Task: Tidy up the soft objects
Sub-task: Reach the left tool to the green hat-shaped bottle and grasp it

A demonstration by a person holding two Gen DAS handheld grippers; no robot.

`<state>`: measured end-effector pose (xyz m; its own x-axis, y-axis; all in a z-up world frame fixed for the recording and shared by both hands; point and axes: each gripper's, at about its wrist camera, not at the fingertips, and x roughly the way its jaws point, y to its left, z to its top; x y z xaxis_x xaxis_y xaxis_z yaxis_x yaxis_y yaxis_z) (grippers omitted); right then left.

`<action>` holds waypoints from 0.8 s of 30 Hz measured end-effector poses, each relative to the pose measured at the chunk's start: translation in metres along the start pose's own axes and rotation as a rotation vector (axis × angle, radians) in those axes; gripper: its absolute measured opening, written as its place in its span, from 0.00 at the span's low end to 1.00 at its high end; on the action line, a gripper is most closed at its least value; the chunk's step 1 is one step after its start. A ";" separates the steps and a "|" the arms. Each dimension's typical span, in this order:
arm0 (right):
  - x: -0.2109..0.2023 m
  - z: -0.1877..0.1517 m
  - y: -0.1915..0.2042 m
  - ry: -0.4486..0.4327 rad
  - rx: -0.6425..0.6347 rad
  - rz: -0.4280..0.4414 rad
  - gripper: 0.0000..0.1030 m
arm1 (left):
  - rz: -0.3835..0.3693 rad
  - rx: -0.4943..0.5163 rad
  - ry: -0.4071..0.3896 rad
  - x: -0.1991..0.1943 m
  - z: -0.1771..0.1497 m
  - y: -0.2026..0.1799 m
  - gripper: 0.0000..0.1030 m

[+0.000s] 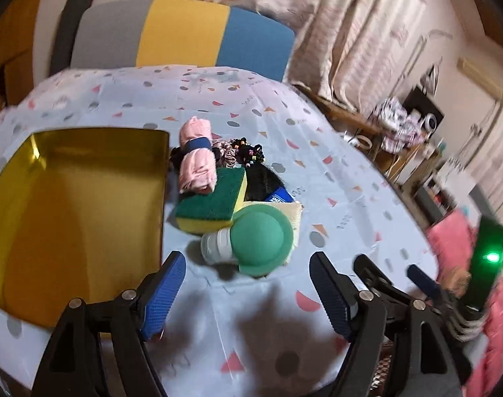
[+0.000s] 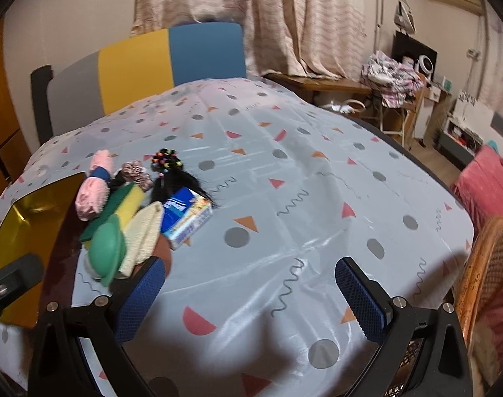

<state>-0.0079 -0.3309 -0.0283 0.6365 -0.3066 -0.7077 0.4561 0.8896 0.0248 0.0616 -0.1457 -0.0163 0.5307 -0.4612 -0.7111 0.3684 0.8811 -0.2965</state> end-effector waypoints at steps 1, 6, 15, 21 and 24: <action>0.002 0.000 -0.003 0.006 0.009 -0.002 1.00 | 0.009 0.009 0.010 0.008 0.002 -0.002 0.76; 0.013 -0.003 -0.014 0.024 0.026 -0.043 1.00 | 0.010 -0.007 0.088 0.048 0.014 -0.004 0.76; 0.027 -0.008 -0.023 0.082 0.062 -0.050 1.00 | 0.016 -0.091 0.137 0.093 0.037 -0.003 0.68; 0.031 -0.010 -0.022 0.092 0.060 -0.047 1.00 | -0.053 -0.081 0.103 0.081 0.024 0.005 0.52; 0.034 -0.012 -0.020 0.104 0.056 -0.044 1.00 | -0.051 -0.033 0.089 0.069 0.008 0.003 0.50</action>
<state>-0.0029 -0.3556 -0.0616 0.5484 -0.3054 -0.7785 0.5177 0.8550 0.0293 0.1052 -0.1752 -0.0611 0.4414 -0.4959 -0.7478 0.3671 0.8603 -0.3537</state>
